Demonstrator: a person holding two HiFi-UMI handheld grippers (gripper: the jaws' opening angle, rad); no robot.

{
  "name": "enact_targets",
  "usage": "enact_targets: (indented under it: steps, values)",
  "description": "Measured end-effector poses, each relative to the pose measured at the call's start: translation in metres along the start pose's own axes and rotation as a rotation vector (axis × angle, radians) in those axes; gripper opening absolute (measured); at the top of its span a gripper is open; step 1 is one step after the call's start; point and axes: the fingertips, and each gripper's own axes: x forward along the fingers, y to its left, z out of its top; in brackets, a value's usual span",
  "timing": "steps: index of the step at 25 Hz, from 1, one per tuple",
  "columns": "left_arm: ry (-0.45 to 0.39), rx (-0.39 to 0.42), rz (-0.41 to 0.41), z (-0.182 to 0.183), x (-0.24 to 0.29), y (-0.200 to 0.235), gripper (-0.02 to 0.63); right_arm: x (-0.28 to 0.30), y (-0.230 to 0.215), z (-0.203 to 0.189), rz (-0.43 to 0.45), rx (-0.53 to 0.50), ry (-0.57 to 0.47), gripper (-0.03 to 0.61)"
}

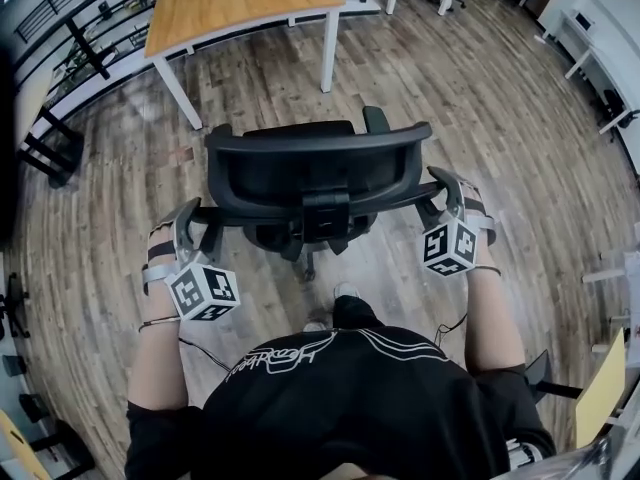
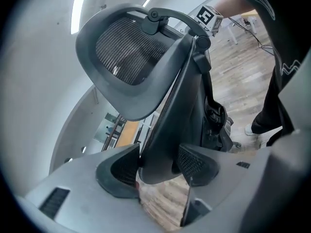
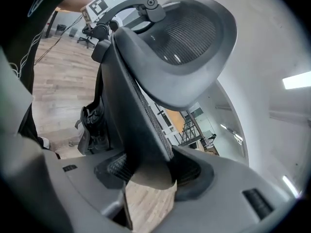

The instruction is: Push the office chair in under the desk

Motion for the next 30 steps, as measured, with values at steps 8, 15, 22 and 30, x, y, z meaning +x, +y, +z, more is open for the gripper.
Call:
enact_targets:
  steps: [8,15,22,30]
  values:
    - [0.094,-0.039,0.020,0.002,0.049,0.028,0.232,0.068,-0.037,0.013,0.020,-0.032,-0.090,0.249]
    - [0.183,-0.079,0.050,0.009,0.086,0.047,0.232,0.128,-0.072,0.020,0.047,-0.068,-0.163,0.247]
    - [0.228,-0.127,0.093,0.005,0.119,0.065,0.233,0.173,-0.092,0.033,0.063,-0.094,-0.231,0.247]
    - [0.293,-0.142,0.128,-0.001,0.149,0.089,0.233,0.210,-0.111,0.049,0.070,-0.110,-0.273,0.247]
